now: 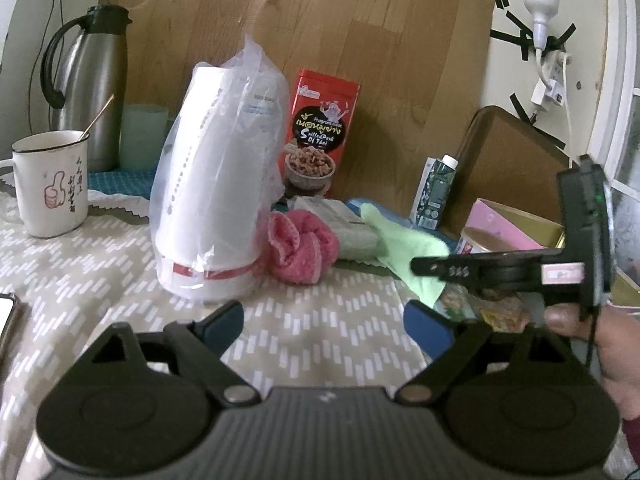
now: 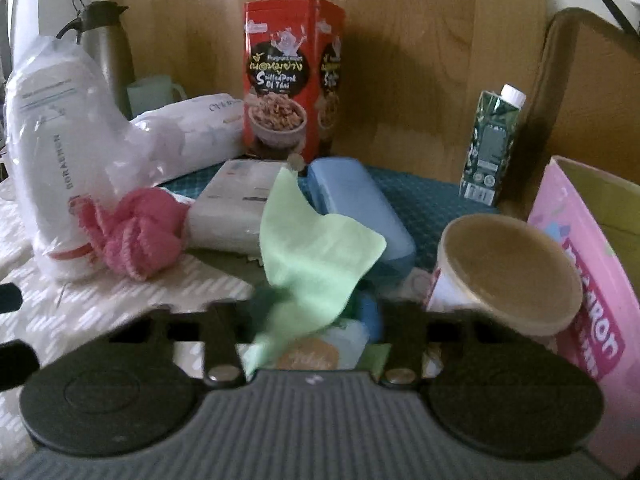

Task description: Organize soft objects

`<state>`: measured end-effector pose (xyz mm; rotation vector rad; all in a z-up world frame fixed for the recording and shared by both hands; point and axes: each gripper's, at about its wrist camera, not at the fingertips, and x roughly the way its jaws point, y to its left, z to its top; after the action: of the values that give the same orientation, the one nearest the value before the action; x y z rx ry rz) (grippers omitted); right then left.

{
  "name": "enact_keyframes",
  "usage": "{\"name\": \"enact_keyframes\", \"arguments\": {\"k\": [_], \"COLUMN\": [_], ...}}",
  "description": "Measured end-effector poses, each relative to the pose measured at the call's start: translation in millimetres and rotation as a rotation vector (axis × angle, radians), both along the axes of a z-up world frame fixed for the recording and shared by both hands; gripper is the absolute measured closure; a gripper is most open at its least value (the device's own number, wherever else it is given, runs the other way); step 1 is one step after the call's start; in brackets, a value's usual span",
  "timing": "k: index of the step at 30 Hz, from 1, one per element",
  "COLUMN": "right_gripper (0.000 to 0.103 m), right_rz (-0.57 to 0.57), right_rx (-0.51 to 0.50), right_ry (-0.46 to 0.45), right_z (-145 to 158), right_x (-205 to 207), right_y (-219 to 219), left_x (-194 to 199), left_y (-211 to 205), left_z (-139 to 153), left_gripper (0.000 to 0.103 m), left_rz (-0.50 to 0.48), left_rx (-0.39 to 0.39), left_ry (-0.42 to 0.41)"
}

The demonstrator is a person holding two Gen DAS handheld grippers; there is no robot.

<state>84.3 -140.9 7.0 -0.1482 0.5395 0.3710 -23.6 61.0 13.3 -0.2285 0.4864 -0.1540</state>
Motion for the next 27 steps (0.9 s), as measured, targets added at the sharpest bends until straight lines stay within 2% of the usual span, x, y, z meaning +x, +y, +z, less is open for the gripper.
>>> {"name": "enact_keyframes", "arguments": {"k": [1, 7, 14, 17, 19, 22, 25, 26, 27], "right_gripper": [0.100, 0.100, 0.100, 0.100, 0.100, 0.099, 0.095, 0.090, 0.074], "right_rz": [-0.004, 0.015, 0.142, 0.197, 0.231, 0.271, 0.279, 0.265, 0.253], "right_rx": [0.015, 0.052, 0.259, 0.314, 0.329, 0.309, 0.200, 0.147, 0.106], "right_ry": [-0.012, -0.166, -0.306, -0.319, -0.291, -0.224, -0.188, -0.176, -0.165], "right_z": [2.1, 21.7, 67.8, 77.4, 75.0, 59.7, 40.8, 35.8, 32.4], "right_x": [-3.7, -43.3, -100.9, -118.6, -126.3, -134.8, -140.7, -137.3, -131.5], "right_y": [-1.8, -5.5, -27.9, -36.9, -41.0, -41.1, -31.1, -25.1, -20.0], "left_x": [0.2, 0.8, 4.4, 4.6, 5.1, 5.5, 5.3, 5.5, 5.5], "left_y": [0.4, 8.6, 20.9, 23.8, 24.9, 25.7, 25.1, 24.9, 24.9], "left_z": [-0.2, -1.0, -4.4, -6.0, -6.7, -7.4, -7.5, -7.5, -7.3], "left_gripper": [0.013, 0.013, 0.013, 0.013, 0.013, 0.013, 0.013, 0.013, 0.013], "left_rz": [0.000, 0.014, 0.035, 0.041, 0.043, 0.045, 0.049, 0.051, 0.054], "left_rx": [-0.003, -0.053, -0.130, -0.147, -0.157, -0.165, -0.163, -0.161, -0.160], "left_ry": [0.001, 0.013, 0.045, 0.051, 0.056, 0.064, 0.068, 0.068, 0.067]}}
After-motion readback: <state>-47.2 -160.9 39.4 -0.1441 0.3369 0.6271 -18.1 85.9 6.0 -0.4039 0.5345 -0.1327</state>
